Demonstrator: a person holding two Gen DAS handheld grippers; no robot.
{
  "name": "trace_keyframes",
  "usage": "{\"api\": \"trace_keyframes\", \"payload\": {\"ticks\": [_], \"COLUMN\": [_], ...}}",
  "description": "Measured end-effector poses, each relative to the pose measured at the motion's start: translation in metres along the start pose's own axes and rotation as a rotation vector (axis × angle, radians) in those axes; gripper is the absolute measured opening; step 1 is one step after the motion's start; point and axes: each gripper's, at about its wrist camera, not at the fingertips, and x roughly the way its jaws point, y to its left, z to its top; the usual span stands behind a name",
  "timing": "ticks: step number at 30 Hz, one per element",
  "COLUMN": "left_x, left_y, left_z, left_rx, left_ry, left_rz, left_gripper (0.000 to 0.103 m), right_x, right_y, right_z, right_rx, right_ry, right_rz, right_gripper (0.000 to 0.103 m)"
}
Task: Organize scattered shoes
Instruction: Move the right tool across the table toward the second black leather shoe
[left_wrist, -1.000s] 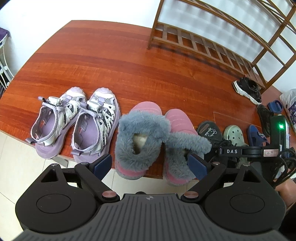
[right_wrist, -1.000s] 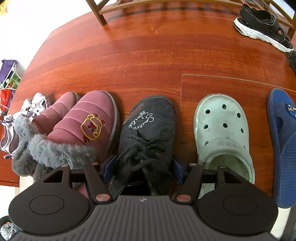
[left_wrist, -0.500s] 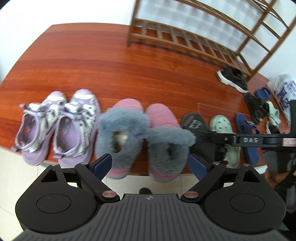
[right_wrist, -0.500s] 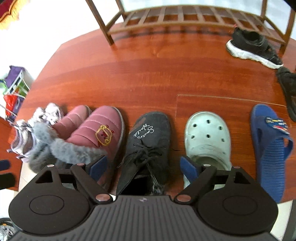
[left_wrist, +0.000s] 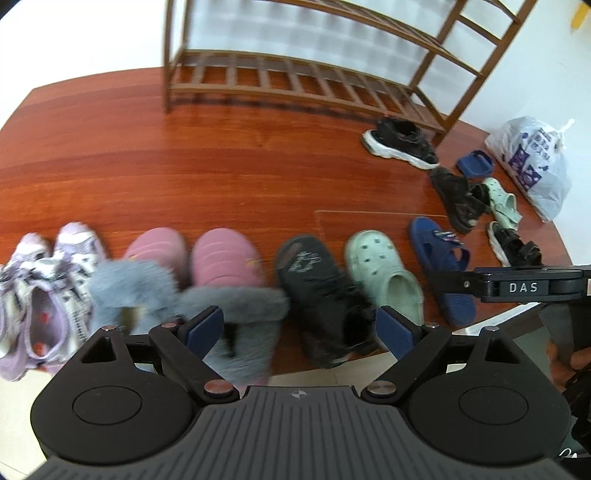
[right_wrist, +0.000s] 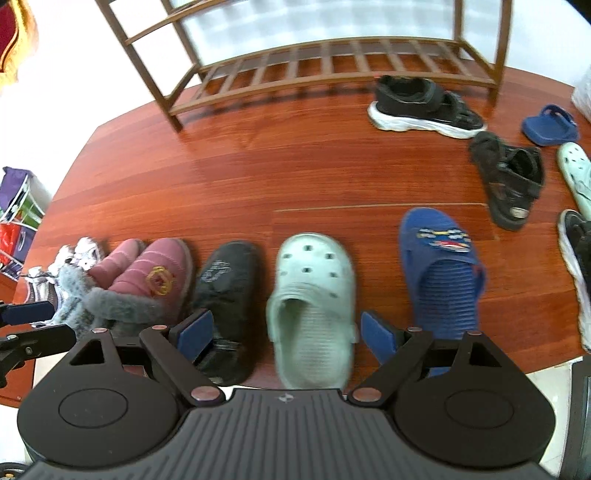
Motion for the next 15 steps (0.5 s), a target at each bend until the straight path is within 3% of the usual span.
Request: {"api": "trace_keyframes", "payload": {"ticks": [15], "left_x": [0.048], "left_y": [-0.087], "left_z": [0.009], "left_rx": [-0.044], "left_ry": [0.016], "left_rz": [-0.018], "left_gripper": [0.091], "right_x": [-0.020], "right_y": [-0.112], "right_z": [0.018], "right_rx": [0.007], "right_ry": [-0.013], "right_rz": [-0.057], "right_gripper": [0.093]}}
